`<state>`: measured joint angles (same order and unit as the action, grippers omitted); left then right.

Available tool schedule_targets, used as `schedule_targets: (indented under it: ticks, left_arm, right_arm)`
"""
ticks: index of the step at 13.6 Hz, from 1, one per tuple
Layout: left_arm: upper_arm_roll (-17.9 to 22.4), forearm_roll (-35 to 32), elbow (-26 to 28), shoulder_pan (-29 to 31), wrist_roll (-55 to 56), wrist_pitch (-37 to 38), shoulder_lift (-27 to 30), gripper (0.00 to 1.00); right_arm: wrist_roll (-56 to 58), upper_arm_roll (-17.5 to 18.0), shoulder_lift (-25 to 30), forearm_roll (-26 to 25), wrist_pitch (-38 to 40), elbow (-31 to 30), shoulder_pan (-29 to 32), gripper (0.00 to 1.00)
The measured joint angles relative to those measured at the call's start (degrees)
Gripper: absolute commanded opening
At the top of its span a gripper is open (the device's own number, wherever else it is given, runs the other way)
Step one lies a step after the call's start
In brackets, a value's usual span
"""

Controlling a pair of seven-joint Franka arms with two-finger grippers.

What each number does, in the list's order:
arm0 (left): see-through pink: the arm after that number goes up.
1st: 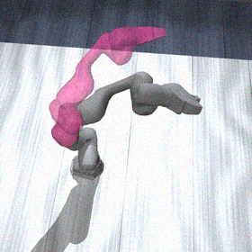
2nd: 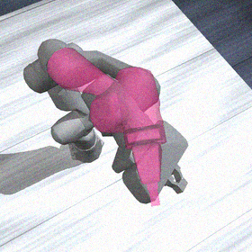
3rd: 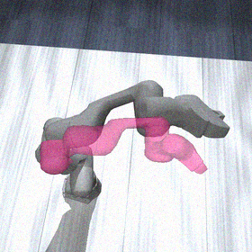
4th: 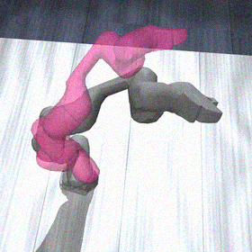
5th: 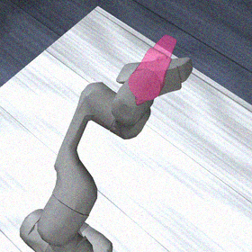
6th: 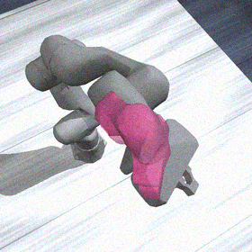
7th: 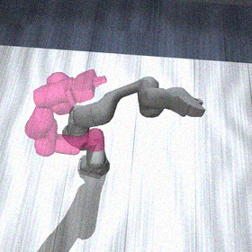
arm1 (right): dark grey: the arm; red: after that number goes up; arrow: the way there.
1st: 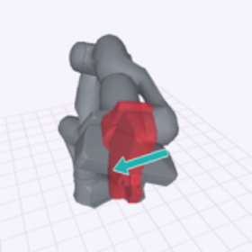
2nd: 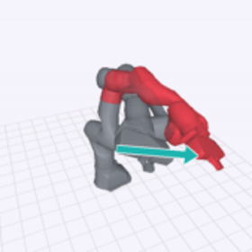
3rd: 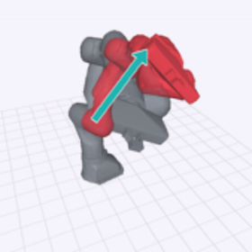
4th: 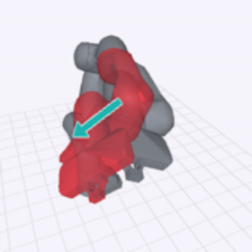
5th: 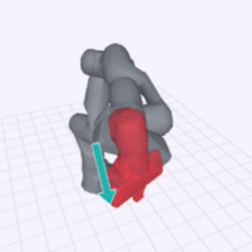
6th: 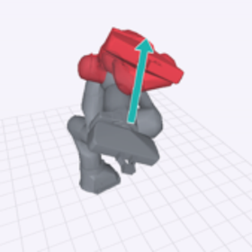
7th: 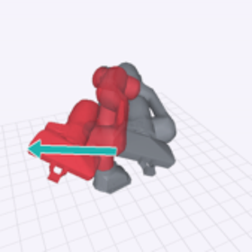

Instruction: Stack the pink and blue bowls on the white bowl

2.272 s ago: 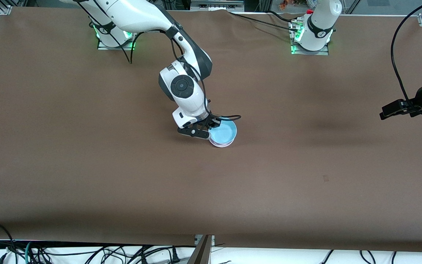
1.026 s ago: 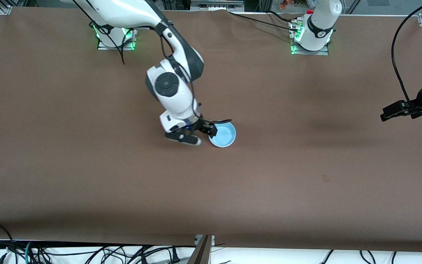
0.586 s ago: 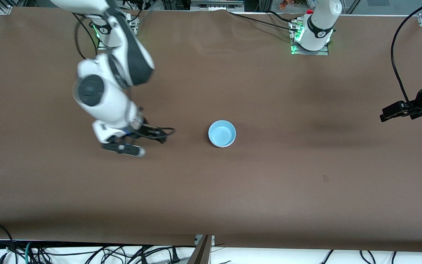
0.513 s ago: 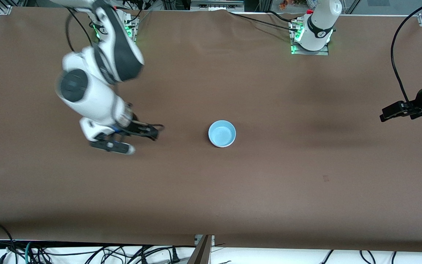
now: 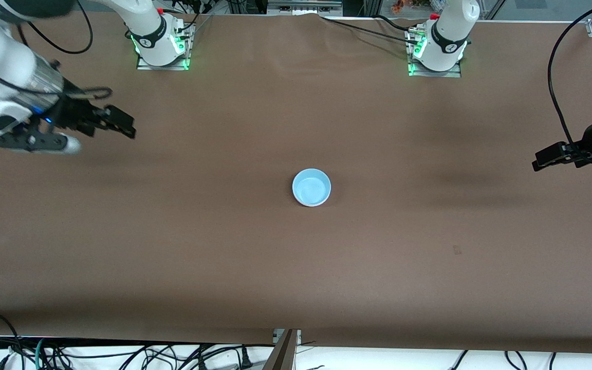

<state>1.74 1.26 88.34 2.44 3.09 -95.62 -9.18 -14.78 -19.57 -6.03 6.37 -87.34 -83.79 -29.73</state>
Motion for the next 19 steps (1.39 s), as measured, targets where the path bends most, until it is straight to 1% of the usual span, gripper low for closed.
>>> schedule_targets:
  ticks: [1,3,7,9,13,19]
  left_arm:
    - [-0.01,0.00,-0.02,0.00,0.00,0.00,-0.02,1.00]
    - [-0.02,0.00,-0.06,-0.02,0.00,0.00,-0.06,1.00]
    - [-0.05,0.00,-0.10,-0.05,0.00,0.00,-0.08,1.00]
    - [-0.05,0.00,-0.11,-0.05,0.00,0.00,-0.08,1.00]
    - [-0.08,0.00,-0.12,-0.06,0.00,0.00,-0.10,1.00]
    - [-0.18,0.00,-0.13,-0.22,0.00,0.00,-0.11,1.00]
  right_arm:
    - [1.13,-0.04,0.82,-2.08,0.09,0.45,-0.02,1.00]
    - [4.26,0.02,1.51,-3.99,0.82,1.67,-0.17,1.00]
    - [6.00,0.07,0.74,-4.41,3.60,1.91,-0.36,1.00]
    - [6.02,-0.06,0.47,-4.69,3.81,1.91,-0.34,1.00]
    - [6.21,-1.80,0.46,-4.73,3.85,1.92,0.63,1.00]
    - [6.15,-1.75,0.46,-4.73,4.11,1.92,0.60,1.00]
